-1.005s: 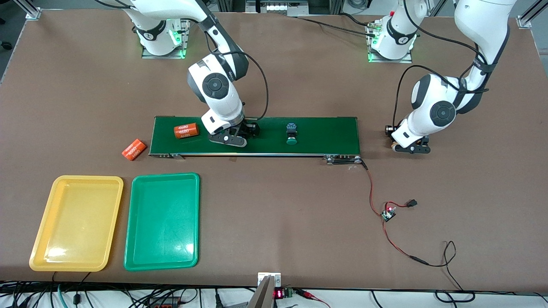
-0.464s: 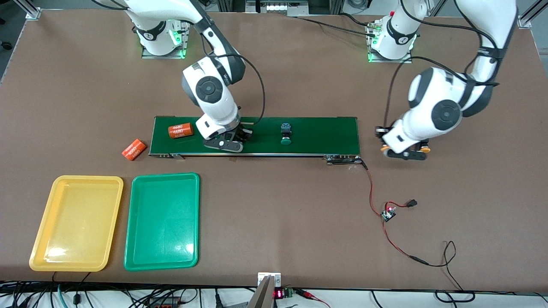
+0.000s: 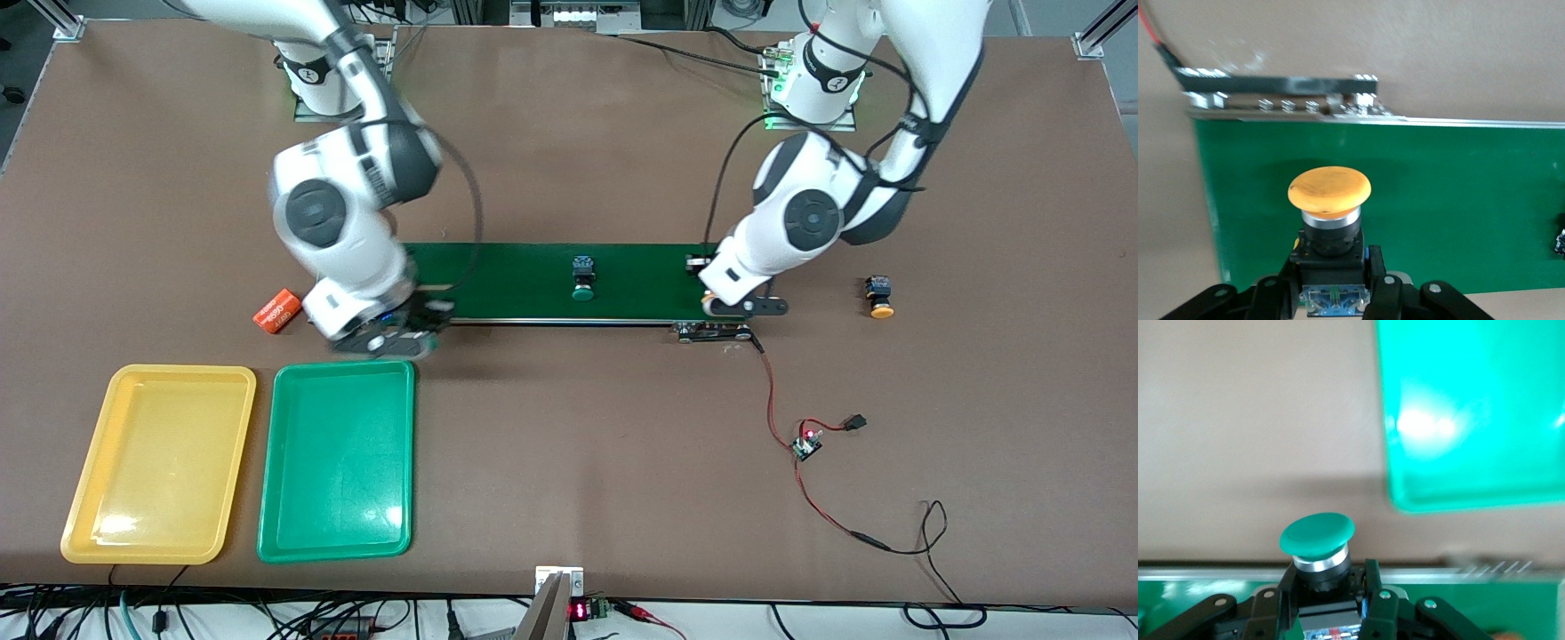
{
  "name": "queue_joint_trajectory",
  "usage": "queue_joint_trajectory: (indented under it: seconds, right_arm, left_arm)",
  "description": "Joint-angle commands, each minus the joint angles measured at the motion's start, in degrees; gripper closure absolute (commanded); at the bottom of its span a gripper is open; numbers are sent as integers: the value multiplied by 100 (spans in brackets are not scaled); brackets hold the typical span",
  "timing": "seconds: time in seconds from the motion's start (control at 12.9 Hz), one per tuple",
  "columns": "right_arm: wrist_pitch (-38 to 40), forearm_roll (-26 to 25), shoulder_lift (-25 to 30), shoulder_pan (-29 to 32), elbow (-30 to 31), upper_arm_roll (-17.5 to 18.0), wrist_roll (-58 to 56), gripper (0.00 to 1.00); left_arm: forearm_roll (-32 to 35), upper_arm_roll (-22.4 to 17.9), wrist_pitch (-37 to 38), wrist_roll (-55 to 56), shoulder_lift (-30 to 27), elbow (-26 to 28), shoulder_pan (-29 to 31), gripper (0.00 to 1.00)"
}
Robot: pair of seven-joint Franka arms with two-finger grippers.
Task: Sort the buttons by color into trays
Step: 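Carry the green button to the green tray while the left gripper places yellow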
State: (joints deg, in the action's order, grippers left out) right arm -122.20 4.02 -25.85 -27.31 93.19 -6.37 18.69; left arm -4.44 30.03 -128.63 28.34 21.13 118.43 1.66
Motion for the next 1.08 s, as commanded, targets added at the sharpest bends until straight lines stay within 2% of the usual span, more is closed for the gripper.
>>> queue_joint_trajectory:
  seconds: [0.0,0.08,0.23,0.39,0.62,0.77,0.85,0.93,1.0]
  right_arm:
    - [38,-15,-683,646,-774,-39,-1258,100]
    - [-49,-24,-816,779,-845,-188,-1610,100]
    - [-469,11,-1140,1033,-864,-382,-2209,100]
    - [-1005,12,-1430,1140,-864,-391,-2492,100]
    - [-1341,29,-1765,1202,-864,-391,-2423,100]
    - [-1342,38,-1827,1255,-864,-391,-2431,97]
    - [-1342,55,-1836,1281,-855,-391,-2431,79]
    - [-1359,73,-1889,1316,-837,-391,-2449,43]
    - [-1377,73,-1924,1334,-829,-391,-2449,28]
  left_arm:
    - [-110,47,-5,110,93,-127,10,19]
    - [-101,47,4,32,76,-119,18,0]
    - [-101,47,57,66,15,-154,36,0]
    - [-101,47,92,75,-309,-163,176,0]
    - [13,-76,958,-467,-513,-486,475,0]
    - [13,-696,1540,-1371,-461,-716,554,0]
    - [22,-1057,1560,-1636,-434,-716,555,0]
    - [39,-1435,1603,-1970,-399,-699,563,0]
    - [48,-1743,1682,-2426,-373,-673,563,0]
